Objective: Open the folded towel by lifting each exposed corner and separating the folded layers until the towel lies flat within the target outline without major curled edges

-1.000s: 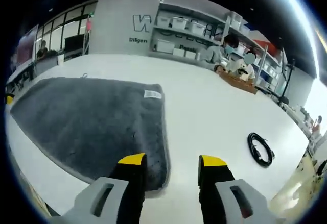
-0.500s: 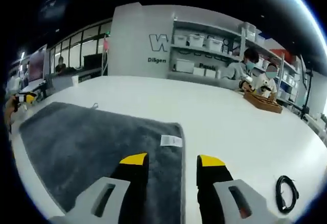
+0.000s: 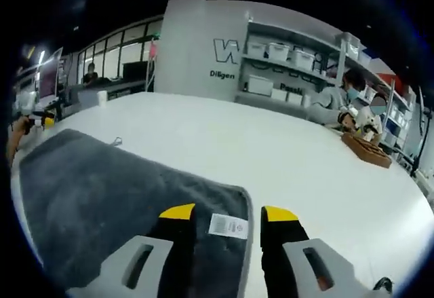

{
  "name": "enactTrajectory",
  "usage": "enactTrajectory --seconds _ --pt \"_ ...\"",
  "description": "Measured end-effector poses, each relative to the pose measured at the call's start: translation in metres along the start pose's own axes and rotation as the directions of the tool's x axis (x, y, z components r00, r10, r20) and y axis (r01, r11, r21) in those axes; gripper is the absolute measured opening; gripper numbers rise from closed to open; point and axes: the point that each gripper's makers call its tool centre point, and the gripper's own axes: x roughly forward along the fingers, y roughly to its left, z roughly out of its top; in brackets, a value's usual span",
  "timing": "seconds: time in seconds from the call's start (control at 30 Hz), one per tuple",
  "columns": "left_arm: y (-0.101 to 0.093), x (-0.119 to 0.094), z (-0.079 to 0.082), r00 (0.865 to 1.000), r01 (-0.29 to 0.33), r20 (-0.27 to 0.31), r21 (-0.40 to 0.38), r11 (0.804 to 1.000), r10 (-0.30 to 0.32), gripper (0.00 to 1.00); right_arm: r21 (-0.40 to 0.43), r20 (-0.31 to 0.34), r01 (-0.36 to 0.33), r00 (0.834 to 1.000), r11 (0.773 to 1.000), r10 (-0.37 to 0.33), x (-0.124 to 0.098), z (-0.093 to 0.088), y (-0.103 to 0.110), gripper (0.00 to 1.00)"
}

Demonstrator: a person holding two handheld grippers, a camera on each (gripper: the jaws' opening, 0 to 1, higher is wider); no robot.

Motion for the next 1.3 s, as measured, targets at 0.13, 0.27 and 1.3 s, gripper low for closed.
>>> enactTrajectory --seconds 0.13,0.27,1.3 --pt "0.004 0.018 -0.004 1.000 0.011 -0.007 -0.014 1.000 -0.011 0.34 -0.008 -0.023 0.021 1.000 1.000 -0.021 0.019 -0.003 -0.013 0.31" --pt "0.019 0.025 -0.014 0.998 -0.038 -0.046 -0.006 0.999 0.037 0.33 0.020 -0.062 0.035 0.997 0.999 -0.034 0.035 -0.015 -0.024 0.31" --pt "0.022 0.056 -0.042 0.994 0.037 -0.100 -0.039 0.999 -0.040 0.04 0.041 -0.154 -0.017 0.988 0.999 0.023 0.088 -0.041 -0.024 0.00"
